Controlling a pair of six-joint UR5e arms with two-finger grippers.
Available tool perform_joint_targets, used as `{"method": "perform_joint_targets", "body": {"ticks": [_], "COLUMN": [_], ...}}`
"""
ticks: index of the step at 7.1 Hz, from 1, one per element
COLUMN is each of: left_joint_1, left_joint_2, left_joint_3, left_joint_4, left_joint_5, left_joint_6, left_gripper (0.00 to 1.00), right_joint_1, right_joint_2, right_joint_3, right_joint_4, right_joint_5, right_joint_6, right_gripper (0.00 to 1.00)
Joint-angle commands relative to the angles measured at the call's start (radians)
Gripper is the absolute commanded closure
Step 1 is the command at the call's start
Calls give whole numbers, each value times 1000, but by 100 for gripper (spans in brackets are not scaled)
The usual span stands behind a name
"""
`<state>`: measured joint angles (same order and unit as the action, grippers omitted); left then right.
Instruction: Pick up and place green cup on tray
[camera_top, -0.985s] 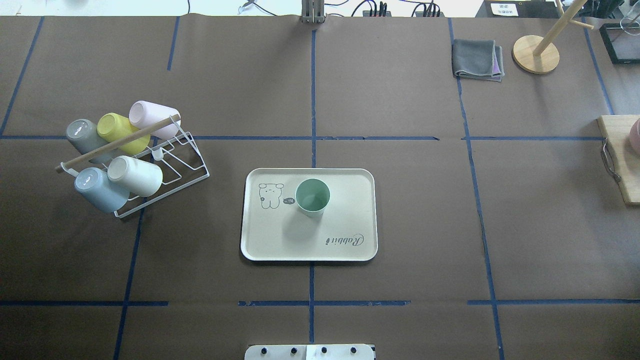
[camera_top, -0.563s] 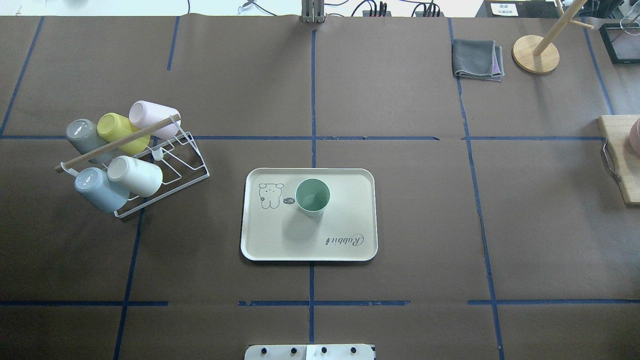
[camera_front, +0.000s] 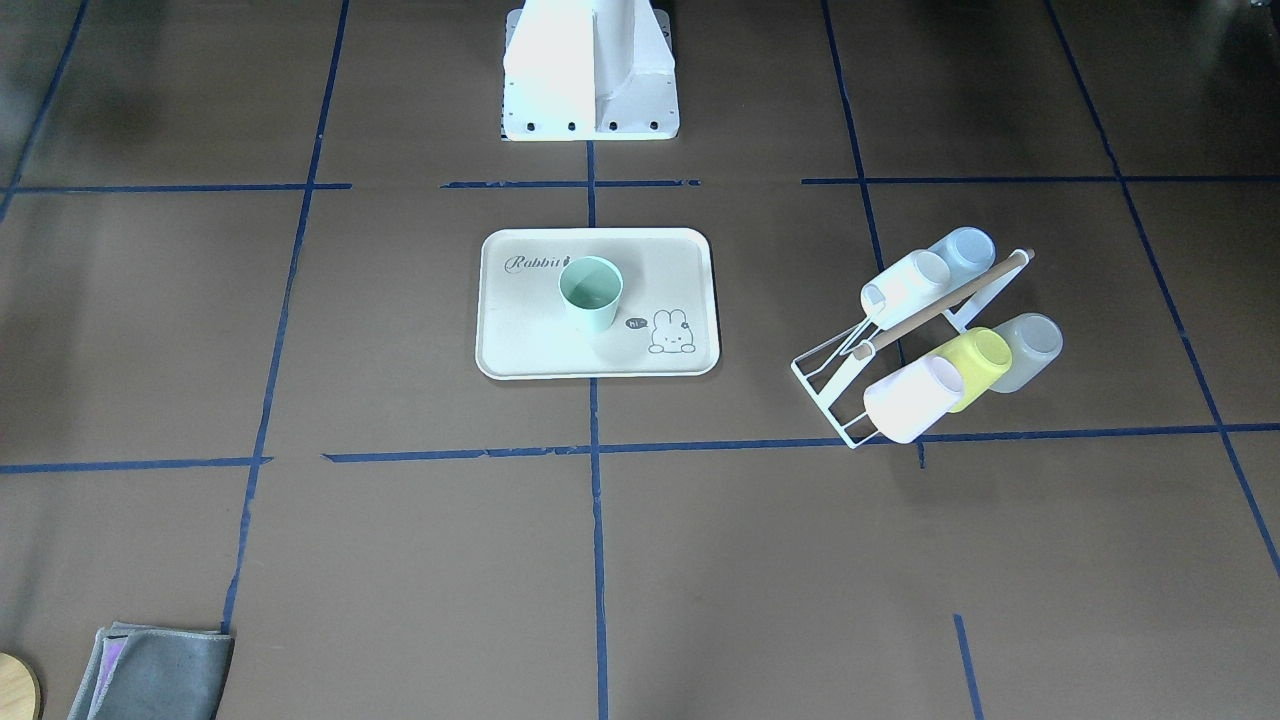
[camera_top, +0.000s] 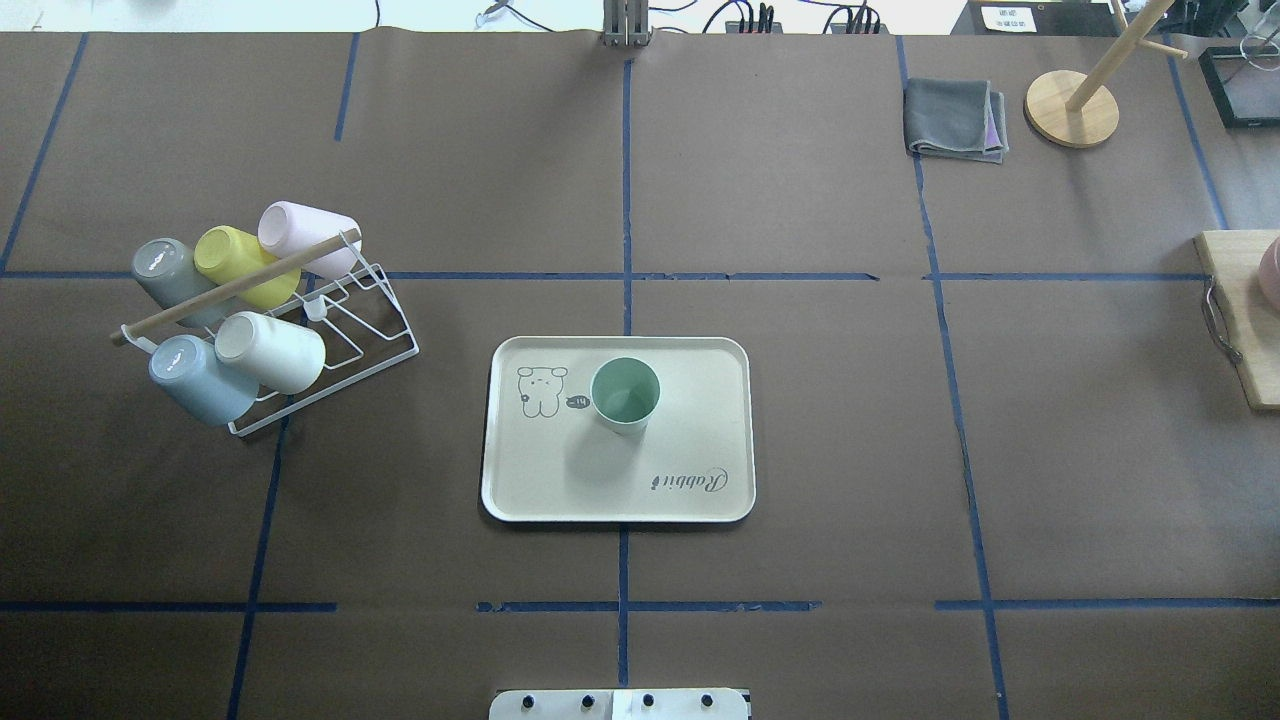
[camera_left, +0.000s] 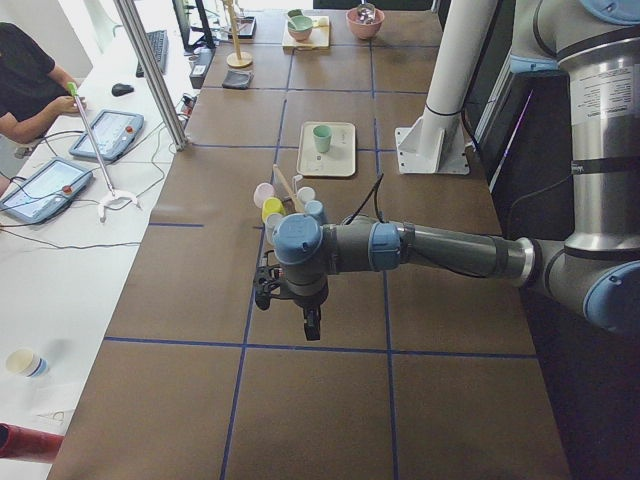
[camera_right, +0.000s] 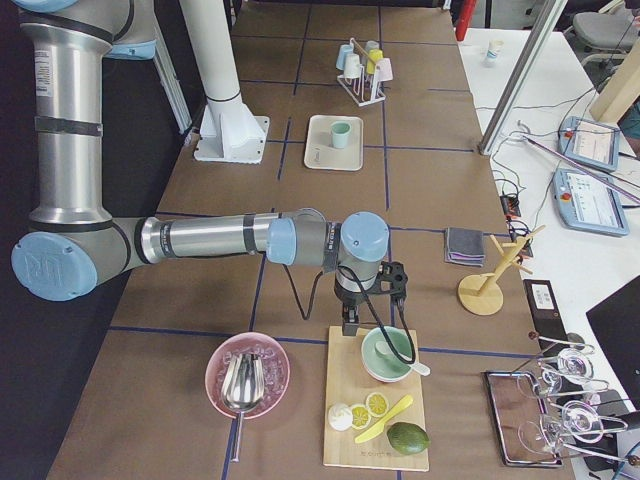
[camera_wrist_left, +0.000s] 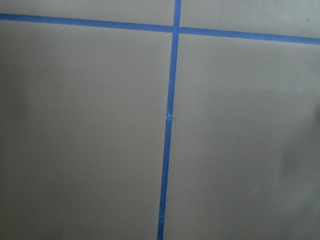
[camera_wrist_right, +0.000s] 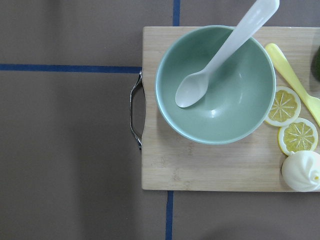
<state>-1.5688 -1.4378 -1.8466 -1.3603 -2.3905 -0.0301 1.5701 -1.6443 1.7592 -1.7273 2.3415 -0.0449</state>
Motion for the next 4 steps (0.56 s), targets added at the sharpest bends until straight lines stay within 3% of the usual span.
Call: {"method": "perform_joint_targets", "body": {"ticks": [1,2,4], "left_joint_1": [1,3,3], "left_joint_2": [-62,-65,-75], "left_joint_3": [53,61,61], "left_joint_4": [-26,-51,-62], "left_joint_5": [-4,-4,-4], "left_joint_6": [-34,-39,-39], "left_gripper": [0,0,0], "right_joint_1": [7,5,-18], "right_joint_2": [-34,-82,-78], "right_joint_3": [28,72,94], "right_joint_4": [-1,-3,-46], "right_joint_5": [-8,-30,-33], "right_joint_6": [-9,-38,-38], "right_gripper": [0,0,0]}}
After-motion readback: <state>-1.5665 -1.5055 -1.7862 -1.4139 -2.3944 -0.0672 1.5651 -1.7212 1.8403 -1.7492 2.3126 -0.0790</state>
